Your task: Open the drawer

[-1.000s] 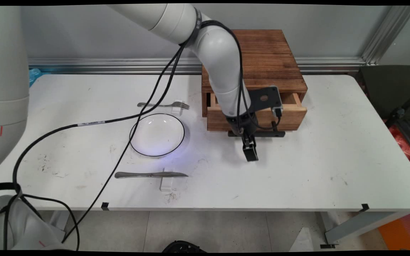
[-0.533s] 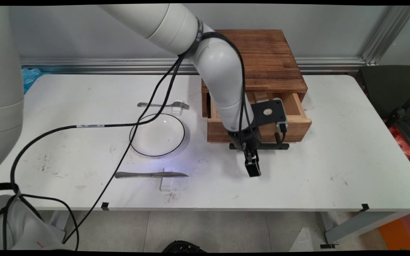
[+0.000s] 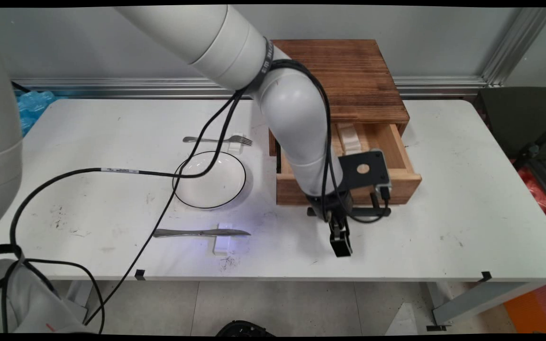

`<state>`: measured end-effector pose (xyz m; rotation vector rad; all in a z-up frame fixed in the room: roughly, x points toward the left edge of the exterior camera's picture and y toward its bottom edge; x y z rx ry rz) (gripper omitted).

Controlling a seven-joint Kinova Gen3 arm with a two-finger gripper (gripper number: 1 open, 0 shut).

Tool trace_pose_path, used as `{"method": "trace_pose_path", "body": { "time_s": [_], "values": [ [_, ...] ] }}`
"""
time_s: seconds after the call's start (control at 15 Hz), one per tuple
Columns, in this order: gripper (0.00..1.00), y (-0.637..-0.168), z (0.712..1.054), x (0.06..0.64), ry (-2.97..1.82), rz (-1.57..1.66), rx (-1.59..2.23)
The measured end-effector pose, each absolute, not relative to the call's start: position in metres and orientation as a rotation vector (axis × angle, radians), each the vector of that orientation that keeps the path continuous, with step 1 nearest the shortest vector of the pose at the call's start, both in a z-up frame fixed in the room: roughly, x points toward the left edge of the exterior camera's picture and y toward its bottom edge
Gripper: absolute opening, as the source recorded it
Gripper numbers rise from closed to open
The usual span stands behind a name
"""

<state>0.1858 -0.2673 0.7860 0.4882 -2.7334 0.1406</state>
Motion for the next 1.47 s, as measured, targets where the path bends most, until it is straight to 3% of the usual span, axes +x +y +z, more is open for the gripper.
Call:
{"method": "trace_pose_path", "body": {
  "time_s": [1.47],
  "values": [
    [1.00, -0.188, 0.793, 0.149, -2.746, 0.136, 0.471]
  ]
}}
